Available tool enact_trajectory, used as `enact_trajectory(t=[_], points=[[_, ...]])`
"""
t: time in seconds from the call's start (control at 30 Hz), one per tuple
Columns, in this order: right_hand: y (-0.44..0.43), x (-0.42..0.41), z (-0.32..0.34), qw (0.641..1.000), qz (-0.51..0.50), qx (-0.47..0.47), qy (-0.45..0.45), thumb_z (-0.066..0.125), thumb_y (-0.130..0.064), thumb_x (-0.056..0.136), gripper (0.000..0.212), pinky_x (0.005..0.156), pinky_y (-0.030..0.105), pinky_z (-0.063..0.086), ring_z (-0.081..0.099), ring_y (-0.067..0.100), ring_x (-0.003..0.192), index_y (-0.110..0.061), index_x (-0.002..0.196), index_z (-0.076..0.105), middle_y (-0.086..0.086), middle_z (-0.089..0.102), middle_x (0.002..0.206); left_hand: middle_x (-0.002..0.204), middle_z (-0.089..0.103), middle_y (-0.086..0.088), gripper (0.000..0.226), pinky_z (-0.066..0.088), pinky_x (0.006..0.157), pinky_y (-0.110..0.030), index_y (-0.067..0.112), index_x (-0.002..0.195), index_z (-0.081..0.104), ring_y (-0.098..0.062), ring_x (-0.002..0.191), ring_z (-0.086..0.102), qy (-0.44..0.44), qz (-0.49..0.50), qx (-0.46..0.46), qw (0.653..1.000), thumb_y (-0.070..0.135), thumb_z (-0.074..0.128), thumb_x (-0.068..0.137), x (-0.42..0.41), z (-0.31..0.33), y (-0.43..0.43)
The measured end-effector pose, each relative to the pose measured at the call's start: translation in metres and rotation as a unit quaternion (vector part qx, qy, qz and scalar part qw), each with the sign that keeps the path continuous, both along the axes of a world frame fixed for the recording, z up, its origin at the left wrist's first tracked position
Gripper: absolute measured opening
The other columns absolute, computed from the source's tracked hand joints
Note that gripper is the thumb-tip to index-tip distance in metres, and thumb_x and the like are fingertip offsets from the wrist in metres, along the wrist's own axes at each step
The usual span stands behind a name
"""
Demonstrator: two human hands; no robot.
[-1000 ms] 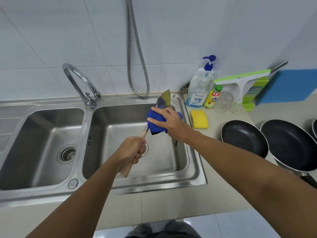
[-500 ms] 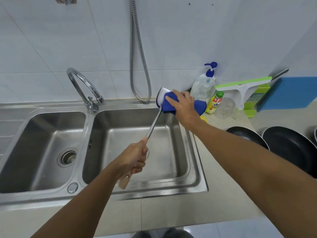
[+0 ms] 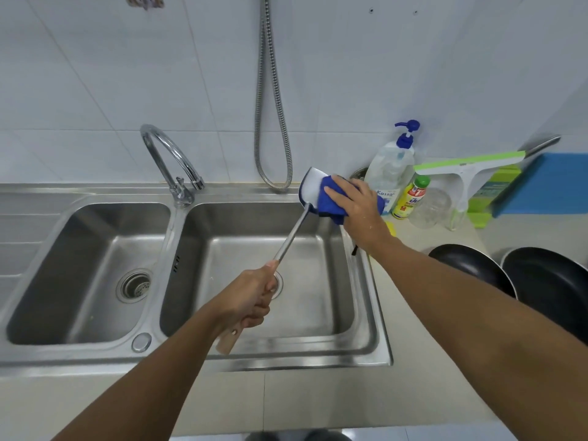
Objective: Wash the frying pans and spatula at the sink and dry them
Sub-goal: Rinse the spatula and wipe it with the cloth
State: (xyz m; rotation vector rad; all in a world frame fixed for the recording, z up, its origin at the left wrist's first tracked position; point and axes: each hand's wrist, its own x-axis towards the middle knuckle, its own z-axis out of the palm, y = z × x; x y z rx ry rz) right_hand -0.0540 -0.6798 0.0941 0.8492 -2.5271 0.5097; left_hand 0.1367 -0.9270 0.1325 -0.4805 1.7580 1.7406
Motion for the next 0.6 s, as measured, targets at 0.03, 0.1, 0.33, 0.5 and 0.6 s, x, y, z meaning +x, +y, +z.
enact_trajectory(t=[0.03, 0.1, 0.33, 0.5, 0.6], points=[[-0.004, 0.005, -0.002, 0.999, -0.024, -0.038, -0.001, 0.072, 0.002, 0.076, 0.062, 0.096, 0.051, 0.041, 0.049, 0.039, 0.118, -0.010, 0.135, 0.062, 0.014, 0.051, 0.149, 0.059, 0.028, 0.001, 0.053, 0.023, 0.039, -0.021, 0.022, 0.071, 0.037, -0.013, 0.047, 0.020, -0.001, -0.002, 0.003, 1.000, 0.063, 0.037, 0.104, 0.000, 0.000, 0.001], [-0.013, 0.017, -0.006, 0.988, -0.077, -0.129, -0.037, 0.054, 0.006, 0.079, 0.060, 0.105, 0.041, 0.036, 0.045, 0.034, 0.118, -0.008, 0.137, 0.061, 0.015, 0.049, 0.150, 0.059, 0.028, 0.001, 0.052, 0.023, 0.039, -0.021, 0.022, 0.072, 0.038, -0.013, 0.047, 0.020, -0.006, -0.003, 0.006, 1.000, 0.063, 0.038, 0.104, 0.000, 0.000, 0.002], [-0.007, 0.020, 0.011, 0.910, -0.219, -0.246, -0.253, 0.046, 0.014, 0.085, 0.062, 0.111, 0.020, 0.028, 0.045, 0.030, 0.132, -0.009, 0.143, 0.055, 0.012, 0.053, 0.143, 0.059, 0.027, 0.000, 0.053, 0.022, 0.038, -0.021, 0.021, 0.071, 0.039, -0.012, 0.045, 0.020, -0.027, 0.000, 0.011, 1.000, 0.062, 0.039, 0.104, 0.007, -0.007, 0.006], [0.018, 0.027, 0.028, 0.901, -0.289, -0.124, -0.300, 0.050, 0.010, 0.081, 0.045, 0.099, 0.053, 0.042, 0.049, 0.039, 0.120, -0.014, 0.115, 0.068, 0.011, 0.059, 0.122, 0.058, 0.027, 0.000, 0.052, 0.024, 0.038, -0.020, 0.020, 0.072, 0.040, -0.012, 0.044, 0.021, -0.024, 0.027, 0.027, 0.999, 0.059, 0.038, 0.106, 0.006, -0.012, 0.017], [0.039, 0.048, 0.026, 0.869, -0.349, -0.016, -0.350, 0.053, 0.006, 0.085, 0.031, 0.105, 0.054, 0.031, 0.038, 0.042, 0.131, -0.010, 0.109, 0.065, 0.014, 0.056, 0.126, 0.057, 0.028, 0.000, 0.051, 0.023, 0.038, -0.020, 0.020, 0.072, 0.040, -0.012, 0.043, 0.022, -0.029, 0.017, 0.020, 0.999, 0.059, 0.039, 0.105, 0.004, -0.017, 0.031]])
